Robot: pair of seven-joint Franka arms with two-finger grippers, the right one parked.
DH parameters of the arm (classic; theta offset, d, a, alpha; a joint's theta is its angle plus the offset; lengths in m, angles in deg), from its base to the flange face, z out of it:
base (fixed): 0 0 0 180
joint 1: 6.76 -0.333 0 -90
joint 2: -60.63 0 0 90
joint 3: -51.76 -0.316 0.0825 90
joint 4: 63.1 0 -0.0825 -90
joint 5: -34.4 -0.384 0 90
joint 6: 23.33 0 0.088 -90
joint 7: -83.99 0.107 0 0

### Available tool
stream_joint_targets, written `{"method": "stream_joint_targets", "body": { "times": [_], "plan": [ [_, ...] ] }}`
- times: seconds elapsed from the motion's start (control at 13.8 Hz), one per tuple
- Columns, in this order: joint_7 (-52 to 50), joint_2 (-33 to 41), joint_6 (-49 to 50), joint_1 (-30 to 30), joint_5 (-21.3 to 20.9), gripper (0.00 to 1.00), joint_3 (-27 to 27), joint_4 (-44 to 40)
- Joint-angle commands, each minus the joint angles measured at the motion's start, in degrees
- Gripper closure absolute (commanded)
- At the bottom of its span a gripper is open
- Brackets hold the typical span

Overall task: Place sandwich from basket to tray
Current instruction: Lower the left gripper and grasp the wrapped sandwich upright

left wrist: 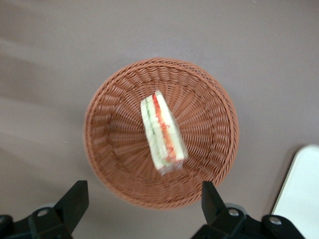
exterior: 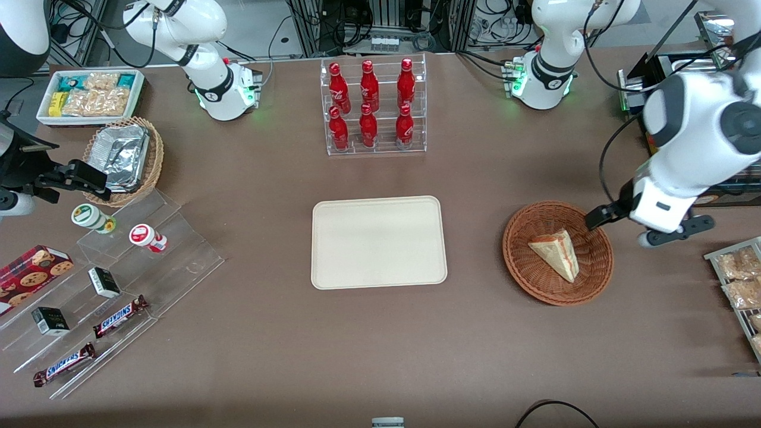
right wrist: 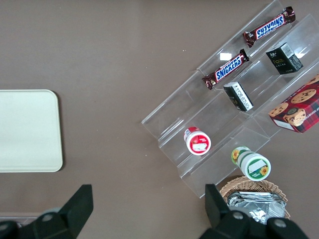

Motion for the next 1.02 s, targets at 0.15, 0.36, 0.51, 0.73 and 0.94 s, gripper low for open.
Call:
{"method": "stream_joint_targets", "body": {
  "times": [0.15,0.36,0.51,0.73,0.94],
  "plan": [
    [-11.54,-1.32,-13.58,0.47,0.36,0.00,1.34,9.04],
    [-12.87,-6.24,-17.54,0.56,0.18,0.00,1.52,9.39],
    [-12.87,-6.86,-17.81,0.48,0.10,0.00,1.69,10.09],
    [-12.87,-10.19,-20.10,0.47,0.10,0.00,1.69,10.10],
    [-12.96,-12.75,-22.21,0.56,0.10,0.00,1.69,10.10]
  ]
}}
